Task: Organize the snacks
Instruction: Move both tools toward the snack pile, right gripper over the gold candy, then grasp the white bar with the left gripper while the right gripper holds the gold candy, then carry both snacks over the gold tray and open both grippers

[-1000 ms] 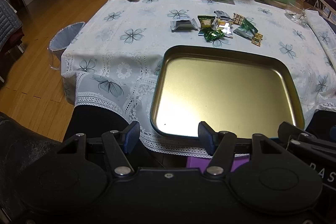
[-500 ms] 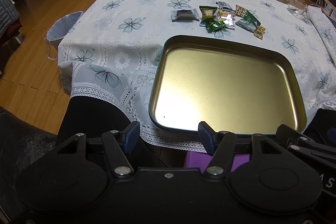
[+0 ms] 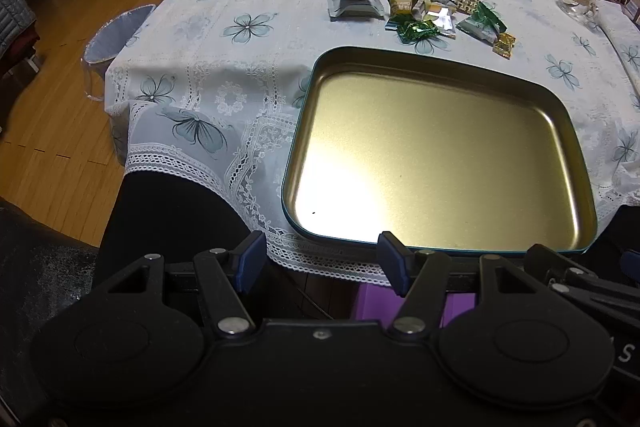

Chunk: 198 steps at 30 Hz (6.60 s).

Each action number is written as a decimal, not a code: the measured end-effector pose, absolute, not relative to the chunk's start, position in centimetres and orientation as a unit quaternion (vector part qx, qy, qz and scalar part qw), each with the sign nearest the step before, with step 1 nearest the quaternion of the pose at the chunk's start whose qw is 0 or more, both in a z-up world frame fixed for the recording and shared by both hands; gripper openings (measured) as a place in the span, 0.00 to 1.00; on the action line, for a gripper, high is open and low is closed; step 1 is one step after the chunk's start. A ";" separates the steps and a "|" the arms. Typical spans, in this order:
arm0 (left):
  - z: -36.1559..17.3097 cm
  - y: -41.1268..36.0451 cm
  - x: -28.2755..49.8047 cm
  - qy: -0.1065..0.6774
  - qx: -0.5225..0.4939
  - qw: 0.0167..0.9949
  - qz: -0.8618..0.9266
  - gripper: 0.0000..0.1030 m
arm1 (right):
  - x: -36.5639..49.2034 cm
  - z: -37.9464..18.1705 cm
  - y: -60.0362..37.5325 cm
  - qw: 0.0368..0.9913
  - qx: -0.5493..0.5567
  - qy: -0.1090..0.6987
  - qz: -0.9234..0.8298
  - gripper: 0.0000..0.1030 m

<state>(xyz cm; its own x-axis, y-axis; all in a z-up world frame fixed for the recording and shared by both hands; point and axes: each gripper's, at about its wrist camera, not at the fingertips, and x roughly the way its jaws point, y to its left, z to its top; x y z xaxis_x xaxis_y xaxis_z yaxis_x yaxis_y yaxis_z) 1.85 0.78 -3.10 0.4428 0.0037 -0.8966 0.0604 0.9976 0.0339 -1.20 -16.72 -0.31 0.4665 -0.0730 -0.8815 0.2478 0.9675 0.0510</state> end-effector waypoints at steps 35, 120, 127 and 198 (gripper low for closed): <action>-5.3 0.4 24.8 0.529 0.025 0.848 -0.016 0.56 | 23.5 -5.4 -26.8 0.835 0.136 0.526 -0.089 0.59; -10.8 -7.1 33.4 0.514 0.306 0.753 -0.274 0.55 | 28.3 -9.5 -32.1 0.831 0.229 0.503 -0.066 0.21; -11.0 -7.0 34.5 0.527 0.269 0.760 -0.271 0.56 | 28.4 -10.2 -31.7 0.832 0.203 0.511 -0.073 0.21; -4.7 -2.1 5.8 0.614 0.032 0.786 -0.074 0.27 | 1.3 -1.3 -21.2 0.844 0.197 0.494 -0.073 0.21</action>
